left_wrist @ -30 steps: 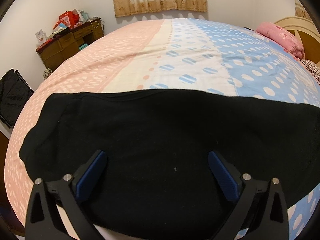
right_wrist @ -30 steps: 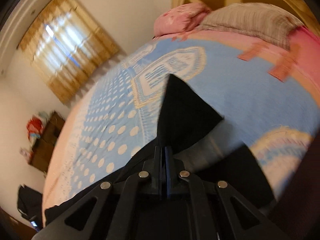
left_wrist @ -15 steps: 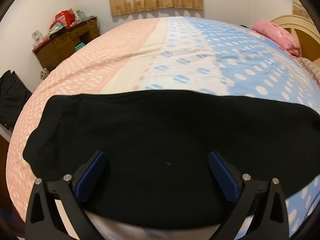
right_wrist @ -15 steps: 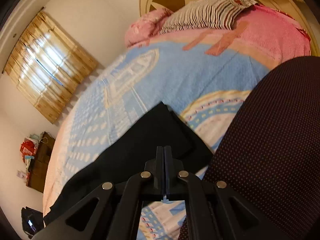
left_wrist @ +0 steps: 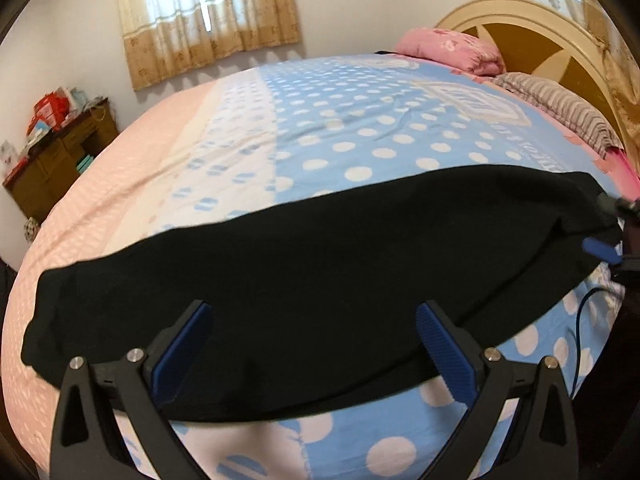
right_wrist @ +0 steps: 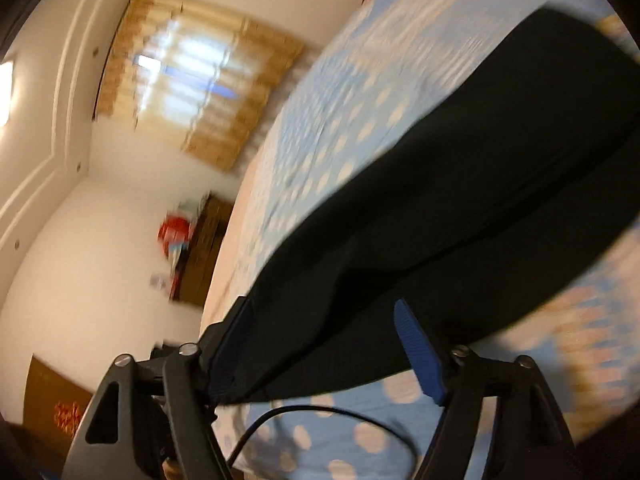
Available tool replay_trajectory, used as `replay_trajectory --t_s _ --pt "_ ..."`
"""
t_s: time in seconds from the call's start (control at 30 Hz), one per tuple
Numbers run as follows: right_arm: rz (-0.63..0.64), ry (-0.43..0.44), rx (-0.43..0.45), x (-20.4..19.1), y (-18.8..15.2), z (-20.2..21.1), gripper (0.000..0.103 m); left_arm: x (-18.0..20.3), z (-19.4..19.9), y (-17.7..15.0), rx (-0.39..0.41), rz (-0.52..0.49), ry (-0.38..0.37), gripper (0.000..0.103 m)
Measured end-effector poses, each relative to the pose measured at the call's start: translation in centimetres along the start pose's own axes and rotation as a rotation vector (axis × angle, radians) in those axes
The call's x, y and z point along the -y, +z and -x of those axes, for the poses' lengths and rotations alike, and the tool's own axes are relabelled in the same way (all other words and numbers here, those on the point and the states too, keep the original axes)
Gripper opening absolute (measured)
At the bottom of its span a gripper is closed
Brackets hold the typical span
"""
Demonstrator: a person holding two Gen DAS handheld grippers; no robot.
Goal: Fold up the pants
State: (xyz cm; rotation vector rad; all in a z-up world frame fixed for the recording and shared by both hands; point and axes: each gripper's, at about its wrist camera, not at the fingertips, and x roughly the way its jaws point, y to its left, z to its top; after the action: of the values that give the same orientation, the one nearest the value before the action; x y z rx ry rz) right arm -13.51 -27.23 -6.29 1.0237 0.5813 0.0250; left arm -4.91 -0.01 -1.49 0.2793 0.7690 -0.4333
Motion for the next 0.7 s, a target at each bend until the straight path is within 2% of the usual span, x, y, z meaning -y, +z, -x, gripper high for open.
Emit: replay_trajectory --t_s 0.07,0.13,0.23,0.3,0.33,0.37,0.47,0.57,0.7 --pt "0.019 -0.035 -0.024 -0.3 -0.1 -2.0 0.059 -1.1 0.3 -0.3 0.004 0.037 0.009 0.103" --pt "0.031 -0.057 -0.021 -0.5 -0.2 -3.3 0.058 -2.5 0.8 -0.6 0.012 0.079 0.019 0.103" --pt "0.062 -0.103 0.027 -0.8 0.2 -4.4 0.053 -5.1 1.3 -1.1 0.023 0.142 0.062 0.103" --pt "0.094 -0.122 0.046 -1.3 0.5 -4.8 0.042 -6.6 1.2 -1.4 0.017 0.181 0.080 0.103" --pt "0.100 -0.119 0.041 -1.2 0.6 -5.1 0.023 -7.3 1.2 -1.5 0.013 0.200 0.087 0.103" --pt "0.102 -0.115 0.025 -1.2 0.7 -5.4 0.010 -7.8 1.0 -1.7 0.008 0.217 0.091 0.103" --pt "0.115 -0.106 0.020 -1.4 0.5 -5.5 0.004 -9.2 0.7 -2.1 -0.010 0.270 0.084 0.103" --pt "0.148 -0.088 0.030 -2.5 0.0 -4.3 0.004 -9.9 0.8 -2.2 -0.008 0.305 0.069 0.103" --pt "0.178 -0.092 0.015 -3.2 -1.1 -1.9 0.004 -9.8 1.1 -2.0 0.006 0.290 0.082 0.103"
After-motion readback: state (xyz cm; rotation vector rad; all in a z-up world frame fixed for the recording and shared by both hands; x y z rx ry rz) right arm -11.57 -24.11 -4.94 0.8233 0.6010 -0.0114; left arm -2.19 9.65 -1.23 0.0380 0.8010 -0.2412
